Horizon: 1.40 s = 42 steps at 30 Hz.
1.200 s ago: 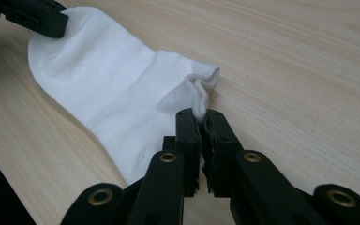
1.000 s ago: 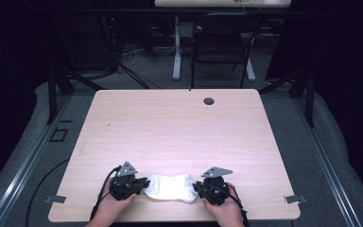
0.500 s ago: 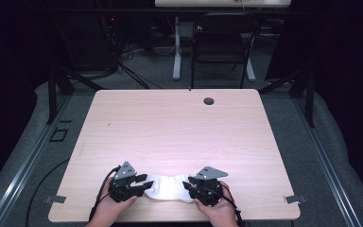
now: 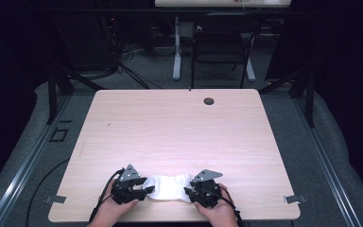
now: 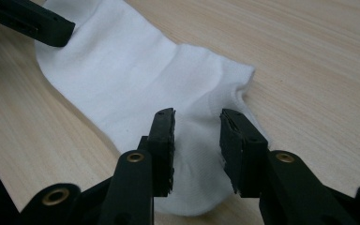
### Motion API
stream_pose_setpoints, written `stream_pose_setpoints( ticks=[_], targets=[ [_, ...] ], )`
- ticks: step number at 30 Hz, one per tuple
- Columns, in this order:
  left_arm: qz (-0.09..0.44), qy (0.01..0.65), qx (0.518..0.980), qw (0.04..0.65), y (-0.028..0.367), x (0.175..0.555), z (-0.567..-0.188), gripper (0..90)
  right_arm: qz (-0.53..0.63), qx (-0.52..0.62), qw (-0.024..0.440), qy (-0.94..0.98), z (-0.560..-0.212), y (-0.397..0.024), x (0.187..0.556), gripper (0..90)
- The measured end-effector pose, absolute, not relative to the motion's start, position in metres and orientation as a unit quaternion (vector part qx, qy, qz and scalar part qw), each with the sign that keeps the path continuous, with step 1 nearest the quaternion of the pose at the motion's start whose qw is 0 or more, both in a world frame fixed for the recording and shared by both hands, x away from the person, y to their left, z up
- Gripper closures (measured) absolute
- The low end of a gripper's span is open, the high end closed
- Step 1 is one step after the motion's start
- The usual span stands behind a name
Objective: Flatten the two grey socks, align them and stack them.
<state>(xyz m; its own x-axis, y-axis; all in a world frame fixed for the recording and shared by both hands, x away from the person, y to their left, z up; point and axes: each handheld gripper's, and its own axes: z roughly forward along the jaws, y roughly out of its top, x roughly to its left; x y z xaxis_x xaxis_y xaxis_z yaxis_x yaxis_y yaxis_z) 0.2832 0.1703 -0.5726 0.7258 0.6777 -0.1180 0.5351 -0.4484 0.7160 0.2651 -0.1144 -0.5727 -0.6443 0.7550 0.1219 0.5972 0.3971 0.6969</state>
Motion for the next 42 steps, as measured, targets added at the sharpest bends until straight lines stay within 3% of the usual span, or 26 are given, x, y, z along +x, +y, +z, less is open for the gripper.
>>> stream_pose_setpoints(
  ticks=[10,23,42],
  targets=[
    [0.099,0.343,0.834,0.421,0.17,0.275,-0.555,54.8,0.37,0.407,0.113,0.827,-0.575,-0.116,0.264,64.3],
    [0.088,0.342,0.858,0.374,0.168,0.281,-0.576,51.3,0.372,0.408,0.115,0.826,-0.576,-0.116,0.263,64.4],
    [0.122,0.343,0.854,0.372,0.163,0.288,-0.58,55.5,0.375,0.411,0.126,0.821,-0.578,-0.117,0.274,65.4]
  ],
)
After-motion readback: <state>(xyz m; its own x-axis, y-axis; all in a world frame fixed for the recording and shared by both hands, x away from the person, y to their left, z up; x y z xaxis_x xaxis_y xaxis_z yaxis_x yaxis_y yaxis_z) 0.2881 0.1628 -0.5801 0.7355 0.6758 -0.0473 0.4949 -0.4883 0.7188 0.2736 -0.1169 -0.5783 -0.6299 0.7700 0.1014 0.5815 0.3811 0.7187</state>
